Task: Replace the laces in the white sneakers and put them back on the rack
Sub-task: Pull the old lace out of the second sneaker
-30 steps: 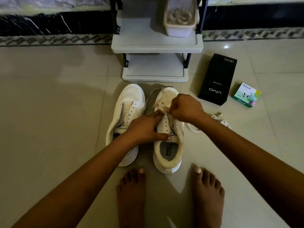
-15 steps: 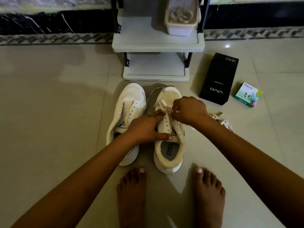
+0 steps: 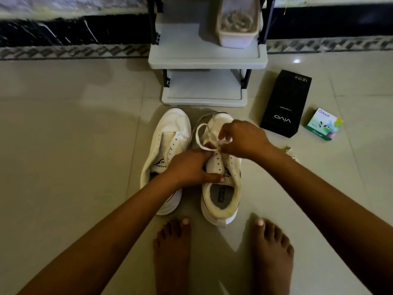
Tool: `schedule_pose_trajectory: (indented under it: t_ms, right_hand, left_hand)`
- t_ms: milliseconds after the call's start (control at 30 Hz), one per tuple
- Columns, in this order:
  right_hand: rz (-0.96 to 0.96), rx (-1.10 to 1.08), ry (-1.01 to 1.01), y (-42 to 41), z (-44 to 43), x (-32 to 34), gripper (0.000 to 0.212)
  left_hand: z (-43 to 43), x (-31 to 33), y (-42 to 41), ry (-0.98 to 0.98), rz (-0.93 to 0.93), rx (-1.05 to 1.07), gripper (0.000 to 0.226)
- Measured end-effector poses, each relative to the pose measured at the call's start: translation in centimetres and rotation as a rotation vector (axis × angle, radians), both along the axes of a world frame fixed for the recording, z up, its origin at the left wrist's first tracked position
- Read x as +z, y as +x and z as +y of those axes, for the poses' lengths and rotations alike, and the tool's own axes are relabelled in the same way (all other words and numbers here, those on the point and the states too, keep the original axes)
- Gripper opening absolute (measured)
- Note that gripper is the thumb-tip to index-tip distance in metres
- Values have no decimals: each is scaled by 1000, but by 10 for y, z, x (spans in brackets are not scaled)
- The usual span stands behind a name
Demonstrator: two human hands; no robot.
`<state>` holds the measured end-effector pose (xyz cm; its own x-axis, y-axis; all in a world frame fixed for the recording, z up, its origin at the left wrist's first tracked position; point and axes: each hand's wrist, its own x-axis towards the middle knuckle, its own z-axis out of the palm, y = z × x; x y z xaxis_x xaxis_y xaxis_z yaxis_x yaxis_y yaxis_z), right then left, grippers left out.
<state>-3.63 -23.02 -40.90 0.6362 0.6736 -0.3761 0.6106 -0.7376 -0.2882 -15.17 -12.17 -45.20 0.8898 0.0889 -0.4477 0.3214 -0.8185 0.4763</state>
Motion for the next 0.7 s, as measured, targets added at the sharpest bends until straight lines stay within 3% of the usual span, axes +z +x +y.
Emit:
schedule_pose_trajectory:
  t_ms: [67,133,333,367,467,533,633,700]
  right_hand:
    - [-45,-30,-100,-7,-3,-13,30]
    - [-5,-132,-74,-11,-4,-17,28]
    - [-147,-37,-115,-13,4,-15,24]
    - [-35,-86,-61,-10,4,-12,22]
    - [585,-349,324,1,0,17,6]
    - [706,-413,503,4,-3,29,8]
    - [537,-346,453,3,-1,18,6]
    - [247,-159,145,2,-2,-1,27]
  left_hand:
    - [0,-1,0,-8,-2,-1,82]
    - [1,0,0,-10,2,-15,82]
    - [0,3,0,3,-8,-22,87]
    - [0,3,0,7,-4,-26,89]
    - [1,5,1,23,24,-44,94]
    - [0,8,1,35,44,-50,96]
    - [-1,8,1,19,27,-41,94]
    - [-1,5,1,2,-5,-28,90]
